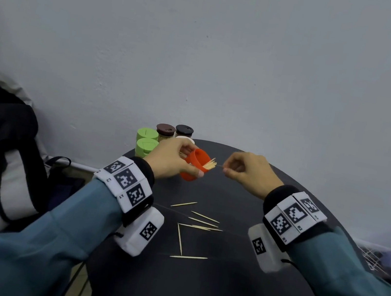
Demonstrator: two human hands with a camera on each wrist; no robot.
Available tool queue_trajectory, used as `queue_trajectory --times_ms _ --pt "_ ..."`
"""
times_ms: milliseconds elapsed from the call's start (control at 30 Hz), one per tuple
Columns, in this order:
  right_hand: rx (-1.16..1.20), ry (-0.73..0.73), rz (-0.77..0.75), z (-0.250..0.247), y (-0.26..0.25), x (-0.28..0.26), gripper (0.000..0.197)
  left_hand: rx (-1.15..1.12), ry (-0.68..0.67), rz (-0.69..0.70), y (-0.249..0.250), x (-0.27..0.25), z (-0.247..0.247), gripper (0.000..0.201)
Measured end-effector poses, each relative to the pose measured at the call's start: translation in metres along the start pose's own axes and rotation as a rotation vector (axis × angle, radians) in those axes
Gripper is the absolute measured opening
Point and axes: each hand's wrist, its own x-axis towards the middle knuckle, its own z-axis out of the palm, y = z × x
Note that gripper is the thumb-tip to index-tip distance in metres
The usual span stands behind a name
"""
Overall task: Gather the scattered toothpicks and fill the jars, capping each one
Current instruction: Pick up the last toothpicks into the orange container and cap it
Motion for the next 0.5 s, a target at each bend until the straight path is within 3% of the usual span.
queue_trajectory --times_ms 100,200,367,500 --pt "-0.152 -0.367 0.017 0.011 -0.007 -0.006 0.036 0.021 0.018 -0.02 -0.002 -0.001 -0.005 0.061" --pt "-0.229 -0.55 0.047 0.026 -0.013 -0.011 0.047 0.041 0.016 -0.027 -0.003 -0.002 -0.006 0.062" --pt "-0.228 -0.605 0.065 0.045 -0.018 -0.011 0.042 0.03 0.009 -0.034 -0.002 -0.003 -0.006 0.059" --pt "-0.221 -0.568 0.032 0.049 -0.023 -0.009 0.017 0.042 0.004 -0.026 -0.003 -0.003 -0.006 0.059"
